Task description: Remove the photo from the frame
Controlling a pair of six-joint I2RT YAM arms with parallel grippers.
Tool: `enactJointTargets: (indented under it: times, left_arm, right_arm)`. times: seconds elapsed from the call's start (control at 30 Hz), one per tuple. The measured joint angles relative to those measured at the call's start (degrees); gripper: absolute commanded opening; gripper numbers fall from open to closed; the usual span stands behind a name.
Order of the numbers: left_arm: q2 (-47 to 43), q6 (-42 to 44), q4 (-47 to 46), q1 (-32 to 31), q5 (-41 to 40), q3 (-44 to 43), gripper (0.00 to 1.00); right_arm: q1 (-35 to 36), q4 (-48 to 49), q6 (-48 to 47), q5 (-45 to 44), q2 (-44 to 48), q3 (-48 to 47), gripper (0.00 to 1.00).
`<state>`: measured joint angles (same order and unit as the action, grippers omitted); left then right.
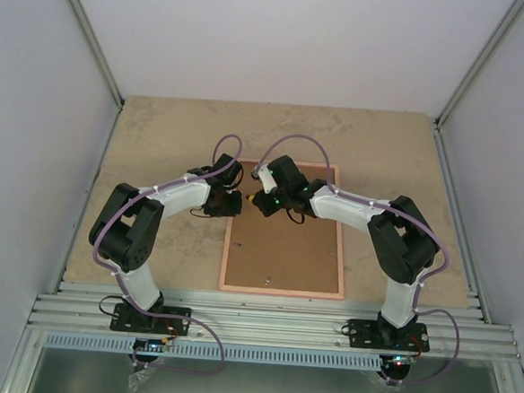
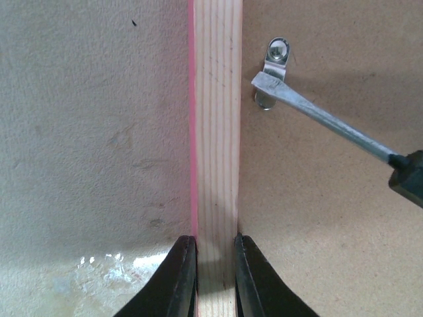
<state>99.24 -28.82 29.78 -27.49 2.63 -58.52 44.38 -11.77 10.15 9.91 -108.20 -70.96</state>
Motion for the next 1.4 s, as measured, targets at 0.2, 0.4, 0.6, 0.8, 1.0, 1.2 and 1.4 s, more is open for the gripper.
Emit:
enactJointTargets:
  times: [0.2,0.4,0.6,0.8,1.0,1.2,1.4]
  left_arm:
    - [0.00,-0.02,0.00,0.00,0.00,0.00,0.08]
    - [0.00,-0.07,0.00,0.00,-0.02,0.02,0.08]
    - [0.00,-0.13,0.00,0.00,-0.02,0.02,0.08]
    - [0.00,-0.13,0.00,0.00,-0.02,0.02,0.08]
    - [0.00,-0.15,0.00,0.00,-0.02,0.02,0.08]
    - [0.00,-0.15,-0.02,0.00,-0.02,0.02,0.07]
    - [0.00,-0.15,-0.39,0.00,-0.02,0.07,0.07]
  right_arm:
    - [0.07,0.13,-0.02,-0.28,-0.02,0.04,0.01]
    - [0.07,0.07,-0.09,-0.28,0.00,0.04,0.01]
    - [0.15,-0.02,-0.48,-0.04,0.00,0.04,0.00]
    - [0.57,-0.42,-0.50,0.42,-0.02,0.04,0.00]
    - [0.92,-0.42,-0.28,-0.07,-0.09,0.02,0.01]
    - [1.18,-0.22,0.24,-1.90,-0.07,0.04,0.01]
    - [1.14,0.11,0.63,-3.06,0.39,0.59,0.00]
